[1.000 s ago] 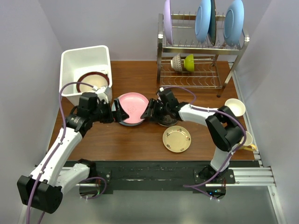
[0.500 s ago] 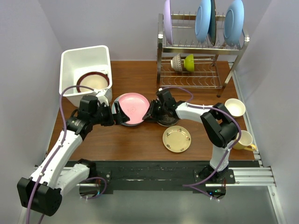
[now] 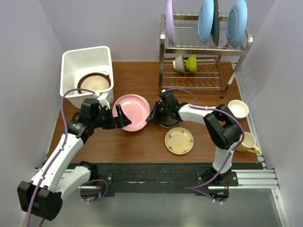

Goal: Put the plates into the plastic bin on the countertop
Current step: Pick up the plate at the center of the board.

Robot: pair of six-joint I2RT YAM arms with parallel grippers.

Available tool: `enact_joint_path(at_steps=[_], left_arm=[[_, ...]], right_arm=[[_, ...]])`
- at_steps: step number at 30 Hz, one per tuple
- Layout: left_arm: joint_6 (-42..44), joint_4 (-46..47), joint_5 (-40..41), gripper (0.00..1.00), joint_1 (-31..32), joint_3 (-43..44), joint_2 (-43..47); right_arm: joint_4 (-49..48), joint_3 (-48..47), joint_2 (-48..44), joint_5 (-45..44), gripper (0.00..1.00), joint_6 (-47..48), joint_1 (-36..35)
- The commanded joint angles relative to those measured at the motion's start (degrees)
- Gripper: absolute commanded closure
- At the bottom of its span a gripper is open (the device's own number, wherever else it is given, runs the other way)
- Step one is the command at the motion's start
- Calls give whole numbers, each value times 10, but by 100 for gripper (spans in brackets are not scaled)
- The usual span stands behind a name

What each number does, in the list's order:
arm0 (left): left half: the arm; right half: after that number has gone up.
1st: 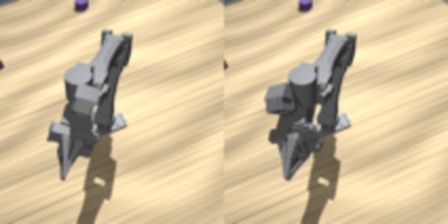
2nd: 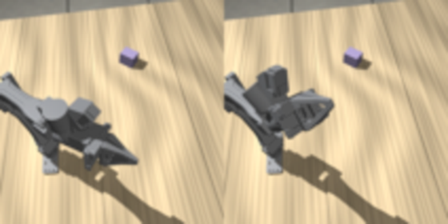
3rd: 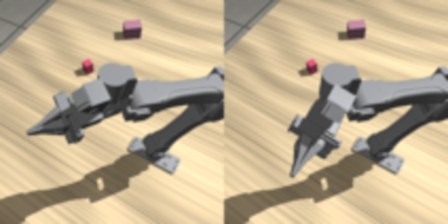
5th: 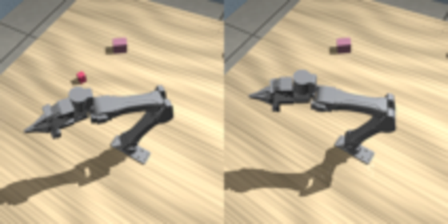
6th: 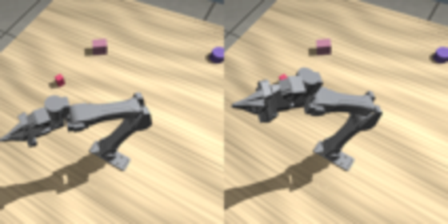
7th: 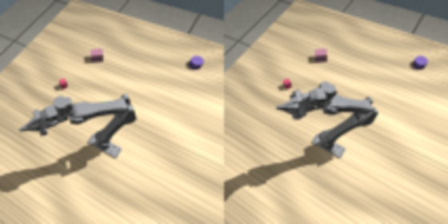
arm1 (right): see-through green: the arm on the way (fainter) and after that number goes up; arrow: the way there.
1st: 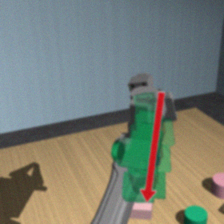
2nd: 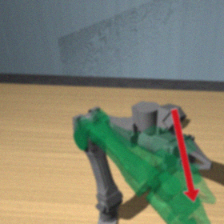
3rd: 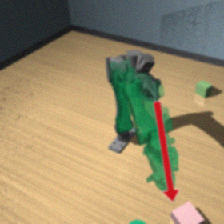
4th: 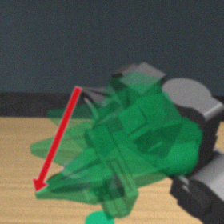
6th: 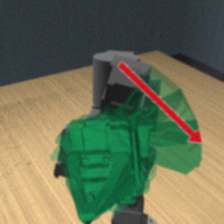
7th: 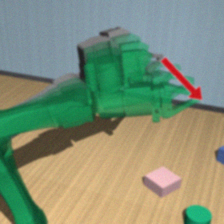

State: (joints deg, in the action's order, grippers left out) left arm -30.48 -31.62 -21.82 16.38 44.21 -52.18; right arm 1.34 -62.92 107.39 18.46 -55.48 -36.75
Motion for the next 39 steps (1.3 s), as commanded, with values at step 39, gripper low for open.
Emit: enact_joint_path(at_steps=[39], left_arm=[[-34,29,35,0,4,-55,76]], right_arm=[[82,93,-231,17,100,74,34]])
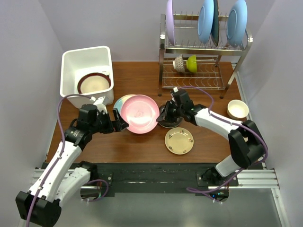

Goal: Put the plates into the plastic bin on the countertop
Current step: Pick up the plate at the center of the board, then place the plate in the plastic bin.

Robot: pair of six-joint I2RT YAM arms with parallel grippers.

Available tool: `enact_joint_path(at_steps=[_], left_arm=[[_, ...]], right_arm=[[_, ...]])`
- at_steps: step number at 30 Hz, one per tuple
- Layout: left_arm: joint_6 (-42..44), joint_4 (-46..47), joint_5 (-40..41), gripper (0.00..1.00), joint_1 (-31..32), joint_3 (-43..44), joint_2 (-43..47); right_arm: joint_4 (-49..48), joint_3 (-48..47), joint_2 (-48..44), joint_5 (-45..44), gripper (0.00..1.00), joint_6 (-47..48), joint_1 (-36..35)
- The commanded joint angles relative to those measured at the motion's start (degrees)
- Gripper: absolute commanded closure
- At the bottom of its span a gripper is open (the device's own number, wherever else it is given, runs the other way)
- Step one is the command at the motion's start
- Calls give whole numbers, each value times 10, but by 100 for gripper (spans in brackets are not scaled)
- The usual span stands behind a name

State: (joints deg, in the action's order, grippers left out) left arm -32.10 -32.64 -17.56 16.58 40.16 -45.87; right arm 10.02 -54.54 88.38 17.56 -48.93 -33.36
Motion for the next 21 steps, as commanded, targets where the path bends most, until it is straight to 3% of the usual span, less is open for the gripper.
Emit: enact_joint_path(at_steps=[1,16,21], left_arm=[[-20,43,-7,0,2,-20,15],[-52,110,-44,3,2,-66,27],[-67,149,-63,10,2,-78,17]], right_arm=[[-4,15,-54,27,100,9,1],[-9,49,-116,84,100,2,0],[-20,64,-125,99,100,-2,0]])
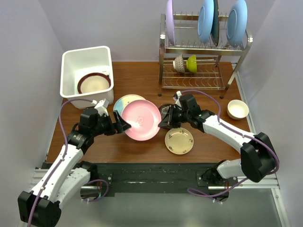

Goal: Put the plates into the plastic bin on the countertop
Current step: Place the plate in the plastic bin.

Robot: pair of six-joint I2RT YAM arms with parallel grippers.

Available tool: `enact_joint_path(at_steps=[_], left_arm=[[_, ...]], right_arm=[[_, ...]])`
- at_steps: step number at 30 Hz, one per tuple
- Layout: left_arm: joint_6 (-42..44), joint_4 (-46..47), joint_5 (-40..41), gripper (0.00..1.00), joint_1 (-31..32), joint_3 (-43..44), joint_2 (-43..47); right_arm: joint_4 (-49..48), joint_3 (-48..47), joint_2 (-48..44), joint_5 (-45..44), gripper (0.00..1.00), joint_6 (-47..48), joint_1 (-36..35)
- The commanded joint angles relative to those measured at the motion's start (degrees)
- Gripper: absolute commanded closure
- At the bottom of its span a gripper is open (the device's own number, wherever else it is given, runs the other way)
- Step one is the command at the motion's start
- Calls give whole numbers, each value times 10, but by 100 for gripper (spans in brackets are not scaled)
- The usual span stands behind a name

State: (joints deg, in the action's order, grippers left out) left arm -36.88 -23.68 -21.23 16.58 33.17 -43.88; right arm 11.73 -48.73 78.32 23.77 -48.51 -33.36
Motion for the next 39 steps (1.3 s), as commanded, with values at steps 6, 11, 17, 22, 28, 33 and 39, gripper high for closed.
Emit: enact_joint_path(at_steps=[6,11,17,22,28,33,39], left_arm=[[-25,81,-43,26,4,-17,-10],[-32,93,-47,53,5,-27,-6],[-32,97,-54,83,6,-33,-4],[-32,98,-56,100,6,-35,-3],[-33,96,-58,100,6,-34,-5],[-31,94,-57,100,6,-27,-8],[-28,90,-55,100,7,-14,-18]], right_arm=[[-53,14,-27,54,100,-9,-1],[-59,14,-21,64,100,-9,0],[-63,21,-21,66,100,-8,0],[-65,27,-22,72,100,-7,0],[-70,39,-37,65,54,-4,0],[-70,40,-41,65,24,3,0],[-48,44,-70,44,1,25,0]])
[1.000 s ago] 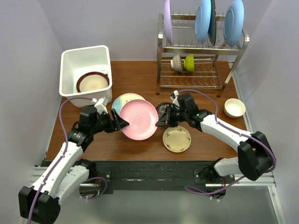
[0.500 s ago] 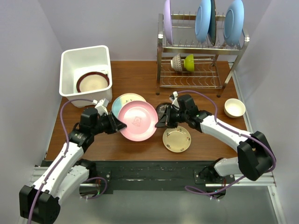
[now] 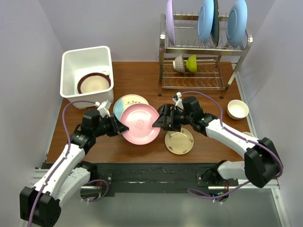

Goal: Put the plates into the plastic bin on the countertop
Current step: Place the plate in the plastic bin.

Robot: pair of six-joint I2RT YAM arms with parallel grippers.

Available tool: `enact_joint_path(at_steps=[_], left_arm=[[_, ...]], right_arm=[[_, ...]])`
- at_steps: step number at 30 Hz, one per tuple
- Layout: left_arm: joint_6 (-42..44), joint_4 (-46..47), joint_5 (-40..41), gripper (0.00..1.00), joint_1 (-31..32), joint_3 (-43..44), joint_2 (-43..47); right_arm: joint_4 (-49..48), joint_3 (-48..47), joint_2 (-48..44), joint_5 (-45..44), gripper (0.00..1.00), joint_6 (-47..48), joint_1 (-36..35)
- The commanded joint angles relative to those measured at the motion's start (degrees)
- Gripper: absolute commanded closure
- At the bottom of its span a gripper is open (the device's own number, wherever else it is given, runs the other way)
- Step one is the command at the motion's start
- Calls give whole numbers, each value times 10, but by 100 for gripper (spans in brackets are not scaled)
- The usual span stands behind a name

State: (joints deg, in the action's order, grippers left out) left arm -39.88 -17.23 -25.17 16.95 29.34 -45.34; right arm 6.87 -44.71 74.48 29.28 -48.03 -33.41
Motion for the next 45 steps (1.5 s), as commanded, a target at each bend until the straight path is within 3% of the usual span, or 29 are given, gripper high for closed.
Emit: enact_joint_path(at_steps=[1,16,30,45], left_arm=[[2,26,-14,100,3,26,-4],[21,18,-5,100,3,65,-33],[44,19,24,100,3,182,-127],[72,-26,53,100,2,366,-250]], right_arm=[[6,3,-36,-12,1,21,0],[49,34,-111,-25,1,45,-1],[52,87,-154,-22,1,46,0],[48,125,-173,-12,1,40,0]])
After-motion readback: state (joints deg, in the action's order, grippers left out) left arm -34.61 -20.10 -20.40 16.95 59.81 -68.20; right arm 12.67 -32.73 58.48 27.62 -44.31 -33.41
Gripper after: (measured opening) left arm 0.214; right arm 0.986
